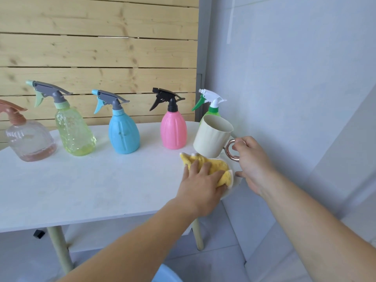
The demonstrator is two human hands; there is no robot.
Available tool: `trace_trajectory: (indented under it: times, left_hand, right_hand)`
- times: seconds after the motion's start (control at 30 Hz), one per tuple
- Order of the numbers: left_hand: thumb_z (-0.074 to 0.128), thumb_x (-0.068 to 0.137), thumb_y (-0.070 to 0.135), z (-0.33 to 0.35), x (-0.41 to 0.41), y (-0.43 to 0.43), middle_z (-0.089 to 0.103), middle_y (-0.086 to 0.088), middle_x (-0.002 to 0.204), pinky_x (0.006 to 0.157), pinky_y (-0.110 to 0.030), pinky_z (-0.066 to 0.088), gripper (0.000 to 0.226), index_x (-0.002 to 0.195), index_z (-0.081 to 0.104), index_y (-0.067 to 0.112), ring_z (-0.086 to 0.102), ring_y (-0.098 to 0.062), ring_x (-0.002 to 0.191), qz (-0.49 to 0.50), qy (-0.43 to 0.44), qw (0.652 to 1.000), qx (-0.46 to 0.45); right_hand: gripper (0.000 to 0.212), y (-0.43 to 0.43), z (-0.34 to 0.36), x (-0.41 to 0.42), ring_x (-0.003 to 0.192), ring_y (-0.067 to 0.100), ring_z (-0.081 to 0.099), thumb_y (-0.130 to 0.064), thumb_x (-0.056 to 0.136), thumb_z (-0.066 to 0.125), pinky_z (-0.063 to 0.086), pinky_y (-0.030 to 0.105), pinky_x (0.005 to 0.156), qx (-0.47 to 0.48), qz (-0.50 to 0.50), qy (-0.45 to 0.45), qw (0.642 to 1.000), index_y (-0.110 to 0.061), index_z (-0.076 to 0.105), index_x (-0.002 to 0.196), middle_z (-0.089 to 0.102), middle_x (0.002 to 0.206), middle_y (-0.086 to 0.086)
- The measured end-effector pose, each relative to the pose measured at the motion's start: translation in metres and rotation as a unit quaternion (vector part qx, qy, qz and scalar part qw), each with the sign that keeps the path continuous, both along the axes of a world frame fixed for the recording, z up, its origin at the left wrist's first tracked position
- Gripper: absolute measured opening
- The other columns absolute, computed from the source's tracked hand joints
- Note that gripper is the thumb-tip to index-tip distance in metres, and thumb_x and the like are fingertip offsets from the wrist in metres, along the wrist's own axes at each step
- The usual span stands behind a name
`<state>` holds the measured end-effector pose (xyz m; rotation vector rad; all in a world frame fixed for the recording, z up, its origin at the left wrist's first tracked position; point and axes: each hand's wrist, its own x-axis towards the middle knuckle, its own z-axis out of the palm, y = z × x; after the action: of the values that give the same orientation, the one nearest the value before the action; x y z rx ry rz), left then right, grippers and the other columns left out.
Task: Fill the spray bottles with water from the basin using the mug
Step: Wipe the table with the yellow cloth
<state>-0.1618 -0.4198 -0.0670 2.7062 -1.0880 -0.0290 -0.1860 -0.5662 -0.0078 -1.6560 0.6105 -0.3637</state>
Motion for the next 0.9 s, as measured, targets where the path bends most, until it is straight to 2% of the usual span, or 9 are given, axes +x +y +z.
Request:
trace_trajectory:
  times: [0.13,0.2,0.27,0.37,0.43,0.5,0.6,0.73,0.9]
  left_hand:
    - [0.021,0.095,0.054,0.002,-0.002,0.011,0.046,-0.003,0.15,0.12,-0.051,0.028,0.064,0.144,0.055,0.031,0.034,-0.036,0.141,-0.007,-0.004,1.0,0.021]
    - [0.037,0.103,0.044,0.002,-0.005,0.034,0.046,0.0,0.15,0.12,-0.044,0.031,0.047,0.143,0.055,0.029,0.035,-0.03,0.141,-0.023,-0.01,1.0,0.018]
    - [0.04,0.102,0.042,0.0,-0.011,0.065,0.052,0.002,0.148,0.117,-0.041,0.041,0.044,0.14,0.059,0.028,0.043,-0.028,0.139,-0.035,-0.031,0.999,0.004]
    - [0.041,0.093,0.044,-0.001,-0.02,0.117,0.068,0.003,0.13,0.088,-0.035,0.06,0.044,0.123,0.07,0.03,0.066,-0.027,0.118,-0.02,-0.074,0.997,-0.018]
    - [0.044,0.092,0.047,0.0,-0.021,0.148,0.07,0.004,0.129,0.079,-0.036,0.063,0.042,0.12,0.072,0.032,0.069,-0.027,0.115,0.026,-0.076,0.997,-0.013]
    - [0.044,0.095,0.047,0.004,-0.023,0.166,0.067,0.005,0.138,0.083,-0.04,0.063,0.043,0.127,0.069,0.033,0.066,-0.027,0.124,0.07,-0.079,0.994,-0.012]
    - [0.045,0.106,0.045,0.011,-0.026,0.176,0.04,0.013,0.162,0.11,-0.04,0.047,0.047,0.153,0.046,0.037,0.035,-0.019,0.152,0.143,-0.026,0.989,-0.005]
    - [0.045,0.107,0.041,0.016,-0.026,0.173,0.038,0.012,0.162,0.112,-0.037,0.042,0.047,0.154,0.043,0.034,0.029,-0.016,0.151,0.188,-0.013,0.982,-0.018]
    - [0.042,0.108,0.04,0.015,-0.022,0.171,0.034,0.012,0.164,0.114,-0.035,0.039,0.046,0.154,0.041,0.033,0.026,-0.017,0.152,0.193,-0.004,0.981,-0.001]
  right_hand:
    - [0.021,-0.001,0.001,-0.001,0.088,0.013,0.052,-0.036,0.102,0.043,0.047,0.056,0.1,-0.025,0.016,-0.003,1.0,-0.021,0.058,0.101,0.058,0.094,-0.011]
    - [0.019,0.001,0.005,-0.004,0.1,0.023,0.055,-0.036,0.099,0.046,0.048,0.056,0.099,-0.014,0.031,0.004,0.999,-0.021,0.058,0.099,0.057,0.097,-0.009]
    - [0.017,0.002,0.007,-0.007,0.115,0.028,0.056,-0.035,0.097,0.048,0.05,0.054,0.097,-0.01,0.04,0.005,0.999,-0.022,0.059,0.095,0.056,0.1,-0.007]
    - [0.013,0.006,0.007,-0.012,0.116,0.024,0.059,-0.03,0.094,0.05,0.051,0.053,0.097,-0.002,0.049,0.002,0.999,-0.023,0.059,0.088,0.056,0.099,-0.009]
    - [0.012,0.01,0.006,-0.015,0.113,0.023,0.063,-0.029,0.093,0.052,0.052,0.052,0.097,-0.005,0.056,0.009,0.998,-0.023,0.058,0.083,0.058,0.096,-0.008]
    - [0.014,0.014,0.003,-0.017,0.109,0.023,0.066,-0.027,0.092,0.053,0.052,0.051,0.097,-0.013,0.064,0.021,0.998,-0.023,0.057,0.079,0.059,0.092,-0.006]
    - [0.015,0.02,-0.002,-0.018,0.103,0.021,0.068,-0.025,0.089,0.054,0.053,0.047,0.094,-0.036,0.069,0.033,0.996,-0.021,0.056,0.075,0.063,0.087,-0.003]
    - [0.02,0.026,-0.008,-0.017,0.088,0.021,0.061,-0.032,0.077,0.053,0.047,0.038,0.08,-0.062,0.099,0.048,0.992,-0.012,0.057,0.077,0.063,0.08,-0.002]
    - [0.021,0.027,-0.012,-0.012,0.092,0.025,0.063,-0.037,0.069,0.052,0.047,0.039,0.084,-0.074,0.11,0.054,0.99,-0.018,0.059,0.072,0.065,0.081,-0.002]
